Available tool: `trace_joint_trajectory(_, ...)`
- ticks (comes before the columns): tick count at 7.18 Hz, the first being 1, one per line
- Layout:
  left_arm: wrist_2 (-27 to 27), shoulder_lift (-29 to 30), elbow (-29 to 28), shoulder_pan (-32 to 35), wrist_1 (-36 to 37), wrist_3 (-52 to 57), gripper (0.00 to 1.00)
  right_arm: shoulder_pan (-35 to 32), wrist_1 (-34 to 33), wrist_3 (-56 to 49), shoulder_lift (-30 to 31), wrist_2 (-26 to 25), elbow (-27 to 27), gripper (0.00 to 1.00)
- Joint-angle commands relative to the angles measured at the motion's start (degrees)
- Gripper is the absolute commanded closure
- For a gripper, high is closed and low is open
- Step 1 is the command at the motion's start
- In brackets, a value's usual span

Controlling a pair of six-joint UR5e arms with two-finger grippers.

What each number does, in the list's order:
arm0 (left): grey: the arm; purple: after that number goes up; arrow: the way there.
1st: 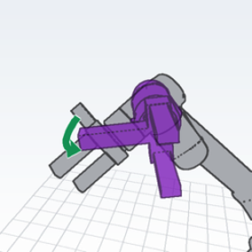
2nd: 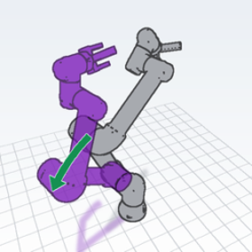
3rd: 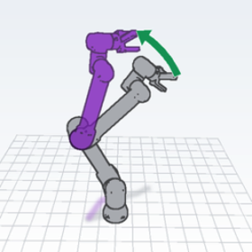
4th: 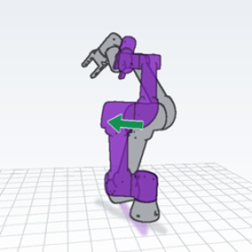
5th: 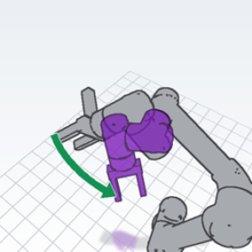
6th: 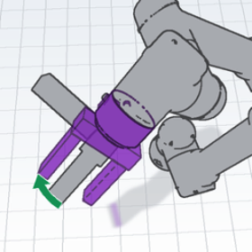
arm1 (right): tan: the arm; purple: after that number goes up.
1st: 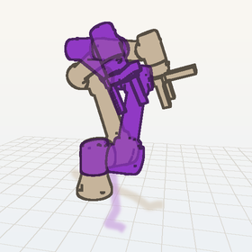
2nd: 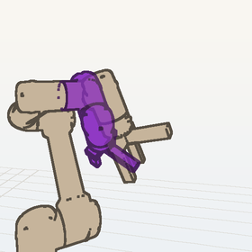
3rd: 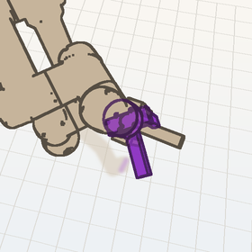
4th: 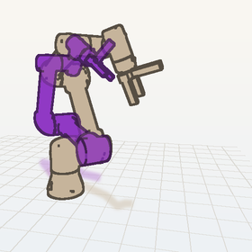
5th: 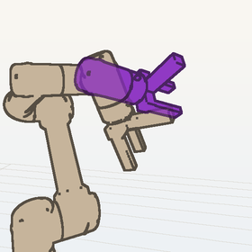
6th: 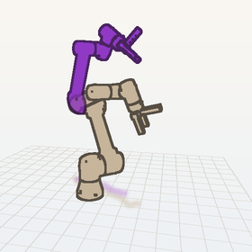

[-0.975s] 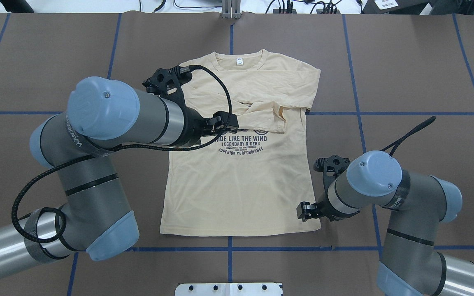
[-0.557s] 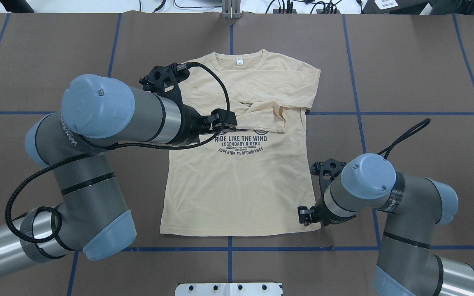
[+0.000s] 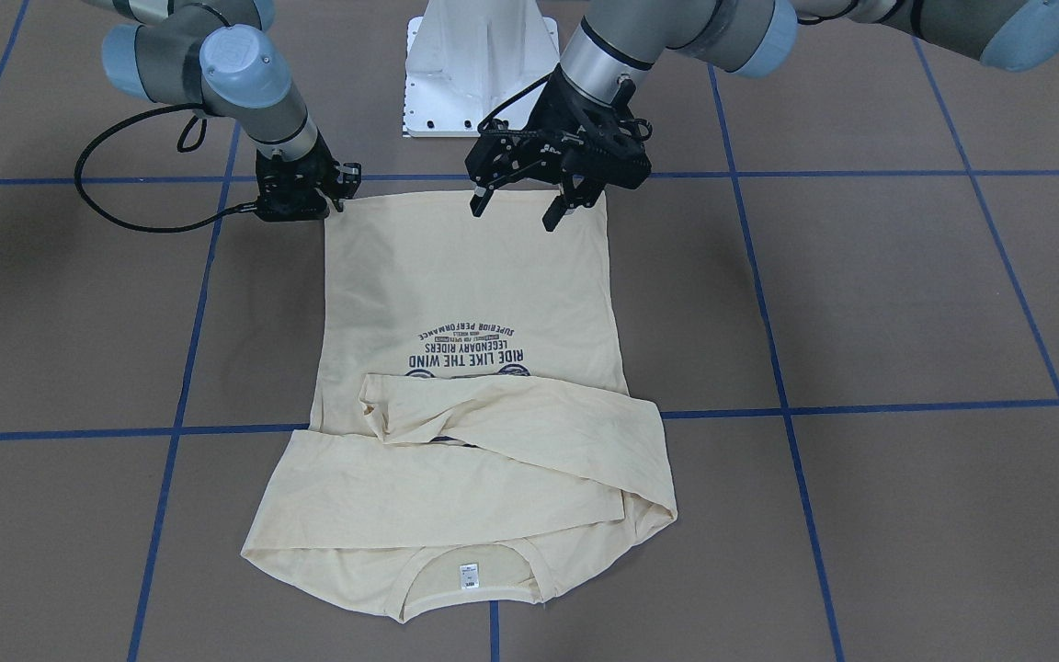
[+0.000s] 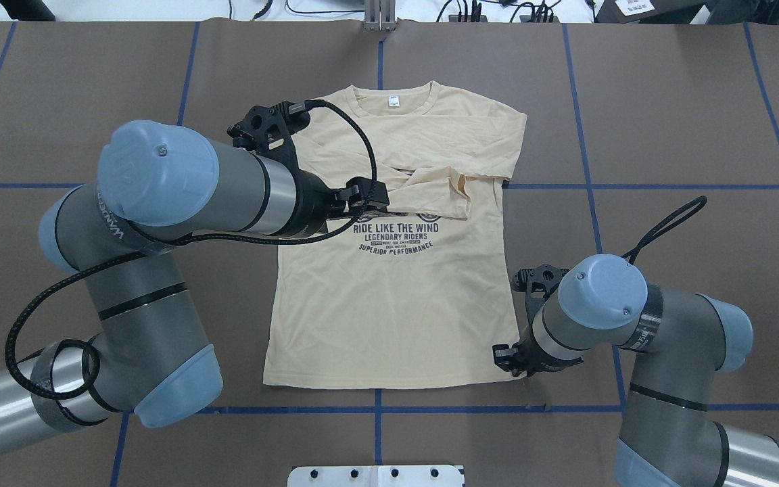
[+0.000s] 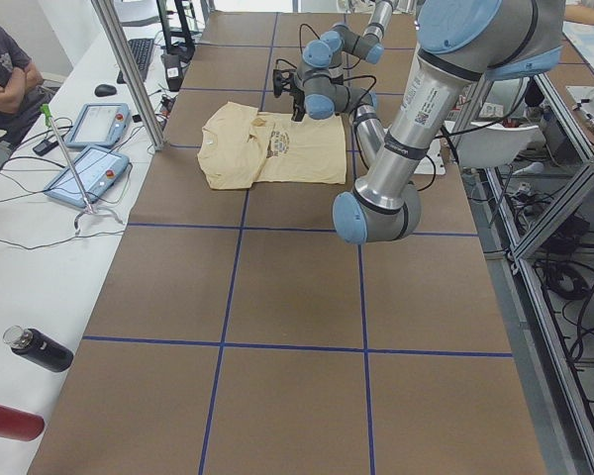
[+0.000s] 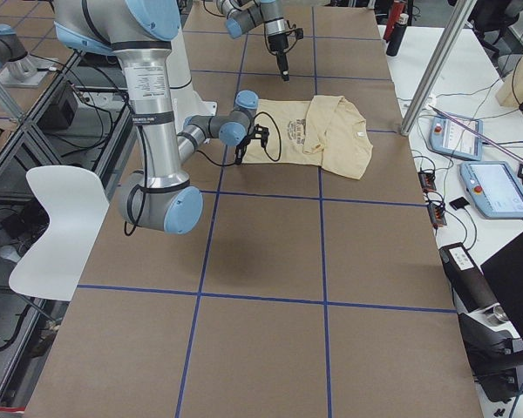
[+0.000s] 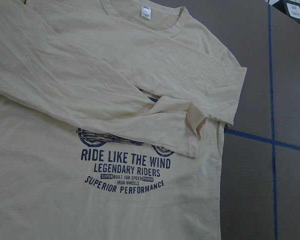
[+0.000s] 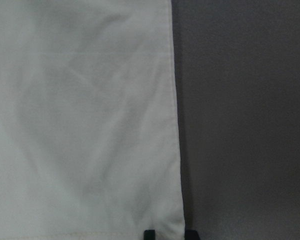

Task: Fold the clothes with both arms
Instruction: 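Move the left gripper to the hem nearest the robot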

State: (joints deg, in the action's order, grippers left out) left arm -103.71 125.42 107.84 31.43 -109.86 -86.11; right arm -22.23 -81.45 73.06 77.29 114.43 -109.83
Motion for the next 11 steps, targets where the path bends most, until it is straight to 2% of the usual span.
trace_joint_trajectory(1,0.0,-0.1,0.0,0.0,0.0,0.0,0.01,0.0,-0.6,0.1,0.0,0.0,-0.1,1.00)
trace_joint_trajectory(3,0.0,-1.0,0.2,0.3,0.0,0.0,0.01,-0.4,-0.6,0.1,0.3,0.2,-2.8,1.00)
trace_joint_trajectory(5,0.0,-4.6,1.2,-0.2,1.9,0.0,0.01,-0.4,-0.6,0.1,0.1,0.1,-3.6,1.00)
trace_joint_trajectory(6,0.1,-6.2,2.5,-1.7,3.8,-0.1,0.01,-0.4,-0.6,0.1,0.0,0.1,-3.7,1.00)
trace_joint_trajectory(8,5.3,-11.8,4.2,-7.8,4.7,-0.7,0.01,-0.4,-0.4,0.1,0.0,0.1,-3.7,1.00)
trace_joint_trajectory(9,6.4,-12.8,4.2,-10.0,6.0,-0.9,0.01,-0.6,-0.1,0.1,-0.1,0.0,-3.7,1.00)
trace_joint_trajectory(11,6.6,-12.9,4.2,-12.8,13.3,-1.0,0.01,-1.7,0.1,0.1,-0.1,0.3,-4.8,1.00)
